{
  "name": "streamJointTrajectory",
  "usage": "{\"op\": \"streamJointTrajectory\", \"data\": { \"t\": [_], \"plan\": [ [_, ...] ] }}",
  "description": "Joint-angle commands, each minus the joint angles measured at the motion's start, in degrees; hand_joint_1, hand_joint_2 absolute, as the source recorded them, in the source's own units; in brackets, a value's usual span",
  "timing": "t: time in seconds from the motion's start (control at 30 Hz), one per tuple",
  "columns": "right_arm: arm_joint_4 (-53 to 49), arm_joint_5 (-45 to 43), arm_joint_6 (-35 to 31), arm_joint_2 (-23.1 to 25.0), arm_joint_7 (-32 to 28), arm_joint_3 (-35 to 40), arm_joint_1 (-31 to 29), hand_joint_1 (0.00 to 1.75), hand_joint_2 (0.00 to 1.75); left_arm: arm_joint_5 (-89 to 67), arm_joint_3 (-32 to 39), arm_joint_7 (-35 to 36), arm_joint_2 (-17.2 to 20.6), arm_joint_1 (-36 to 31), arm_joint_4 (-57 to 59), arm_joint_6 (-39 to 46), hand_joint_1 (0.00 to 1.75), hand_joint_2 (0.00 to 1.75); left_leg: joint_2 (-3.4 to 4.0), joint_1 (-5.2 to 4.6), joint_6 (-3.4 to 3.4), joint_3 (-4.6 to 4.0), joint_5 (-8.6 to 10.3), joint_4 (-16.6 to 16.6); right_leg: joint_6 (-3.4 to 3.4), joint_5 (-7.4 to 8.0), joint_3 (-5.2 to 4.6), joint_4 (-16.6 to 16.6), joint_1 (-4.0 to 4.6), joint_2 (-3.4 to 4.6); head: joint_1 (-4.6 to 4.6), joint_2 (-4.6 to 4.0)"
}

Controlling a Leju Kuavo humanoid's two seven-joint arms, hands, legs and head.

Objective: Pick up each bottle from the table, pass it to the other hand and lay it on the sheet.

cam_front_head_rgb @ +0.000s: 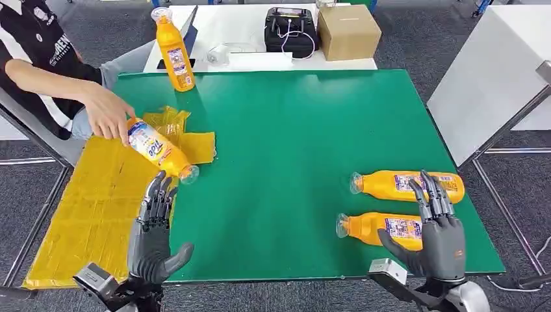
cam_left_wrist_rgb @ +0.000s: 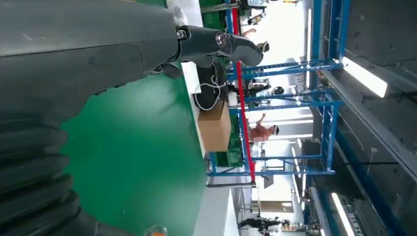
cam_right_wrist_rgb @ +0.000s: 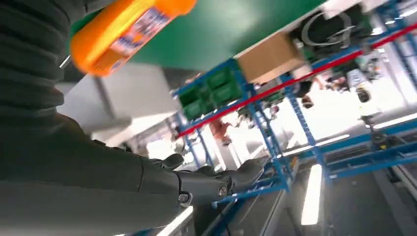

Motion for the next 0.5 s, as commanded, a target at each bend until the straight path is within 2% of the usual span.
{"op": "streamJointTrajectory", "data": {
  "t": [0.03,0.07,0.13,0.27,0.3,0.33,0.37,0.5],
  "plan": [
    [0.1,0.9,0.6,-0.8,0.4,-5.3,0.4,0.0,1.75,0.3,-2.7,0.5,1.8,0.6,-0.8,-0.2,0.0,1.75,0.08,0.13,-0.12,0.41,-0.17,0.0,-0.13,-0.15,0.47,-0.1,0.15,-0.04,-0.02,0.0],
    [0.1,0.9,0.6,-0.8,0.4,-5.3,0.4,0.0,1.75,0.3,-2.7,0.5,1.8,0.6,-0.8,-0.2,0.0,1.75,0.02,0.08,-0.08,0.26,-0.09,0.0,-0.08,-0.1,0.31,-0.1,0.09,-0.07,-0.02,0.0],
    [0.1,0.9,0.6,-0.8,0.4,-5.3,0.4,0.0,1.75,0.3,-2.7,0.5,1.8,0.6,-0.8,-0.2,0.0,1.75,0.13,0.18,-0.13,0.5,-0.19,0.0,-0.12,-0.18,0.57,-0.2,0.2,-0.01,-0.02,0.0],
    [1.3,2.1,1.2,-4.8,3.3,-5.9,0.1,0.0,1.75,0.0,-3.4,0.8,1.9,0.2,-0.5,-1.5,0.0,1.75,0.04,0.09,-0.05,0.21,-0.04,0.0,-0.04,-0.08,0.24,-0.1,0.07,-0.04,-0.02,0.0],
    [1.7,2.4,1.5,-5.1,3.4,-6.3,-0.1,0.0,1.75,-0.1,-3.6,0.9,2.0,0.1,-0.4,-1.6,0.0,1.75,0.09,0.13,-0.07,0.35,-0.1,0.0,-0.06,-0.12,0.4,-0.1,0.11,-0.02,-0.02,0.0],
    [4.9,9.1,4.5,-11.2,7.2,-5.6,-2.0,0.0,1.75,0.0,-5.0,2.6,3.1,-0.8,1.0,-3.7,0.0,1.75,0.06,0.11,-0.05,0.22,-0.05,0.0,-0.04,-0.08,0.27,-0.1,0.07,-0.02,-0.02,0.0],
    [8.0,7.7,5.5,-13.2,6.1,-6.3,-4.5,0.0,1.75,0.0,-5.5,2.5,3.0,-1.6,2.6,-4.0,0.0,1.75,0.07,0.14,-0.06,0.38,-0.12,0.0,-0.06,-0.13,0.46,-0.1,0.11,-0.05,-0.02,0.0],
    [15.0,5.9,10.2,-16.6,1.9,-5.6,-11.5,0.0,1.75,0.0,-6.9,2.4,3.0,-3.9,6.4,-4.5,0.0,1.75,0.18,-0.01,-0.01,0.23,0.0,-0.1,0.0,0.04,0.28,-0.1,-0.03,0.12,-0.04,0.0]
  ]
}}
